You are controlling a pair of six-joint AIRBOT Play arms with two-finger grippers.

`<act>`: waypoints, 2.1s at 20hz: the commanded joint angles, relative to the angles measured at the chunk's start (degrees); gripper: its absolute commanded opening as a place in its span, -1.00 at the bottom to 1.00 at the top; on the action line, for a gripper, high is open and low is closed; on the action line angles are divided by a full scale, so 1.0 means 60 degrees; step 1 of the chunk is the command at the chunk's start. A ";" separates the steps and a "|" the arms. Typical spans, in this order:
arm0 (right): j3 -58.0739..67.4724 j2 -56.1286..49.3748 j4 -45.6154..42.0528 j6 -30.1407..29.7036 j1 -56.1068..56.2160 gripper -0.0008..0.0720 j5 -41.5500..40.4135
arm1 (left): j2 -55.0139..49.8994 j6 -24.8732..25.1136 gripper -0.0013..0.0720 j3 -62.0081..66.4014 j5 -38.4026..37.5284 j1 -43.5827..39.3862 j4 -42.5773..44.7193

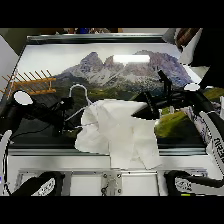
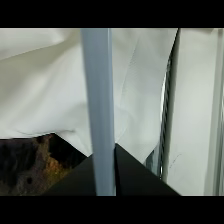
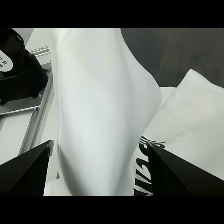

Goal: Fold the clothes and pants, and hang the long-sleeved shirts on hangers.

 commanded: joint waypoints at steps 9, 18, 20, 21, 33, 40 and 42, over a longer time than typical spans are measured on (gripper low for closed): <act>-0.0007 -0.0007 0.0025 -0.0007 0.0007 -0.88 0.0029 | -0.0004 0.0000 -0.92 0.0004 0.0007 -0.0004 -0.0175; -0.0007 -0.0004 0.0029 -0.0007 0.0007 -0.89 0.0033 | -0.0004 -0.0004 -0.92 0.0004 0.0004 0.0004 -0.0091; -0.0007 -0.0004 0.0029 -0.0007 0.0007 -0.89 0.0033 | -0.0004 -0.0127 -0.92 0.0004 0.0011 0.0018 -0.0091; -0.0007 -0.0004 0.0029 -0.0007 0.0007 -0.89 0.0033 | -0.0004 -0.0313 -0.92 0.0004 0.0011 0.0022 -0.0091; -0.0007 -0.0004 0.0029 -0.0007 -0.0040 -0.90 0.0029 | -0.0004 -0.1508 0.10 0.0004 0.0277 0.0025 -0.0095; -0.0007 -0.0004 0.0047 -0.0160 -0.0040 -0.90 0.0036 | 0.0000 -0.1625 0.10 0.0004 0.0280 0.0601 -0.0095; -0.0007 -0.0004 0.0379 -0.0259 -0.0040 -0.90 0.0033 | 0.0000 -0.1763 0.10 0.0004 0.0280 0.0871 -0.0095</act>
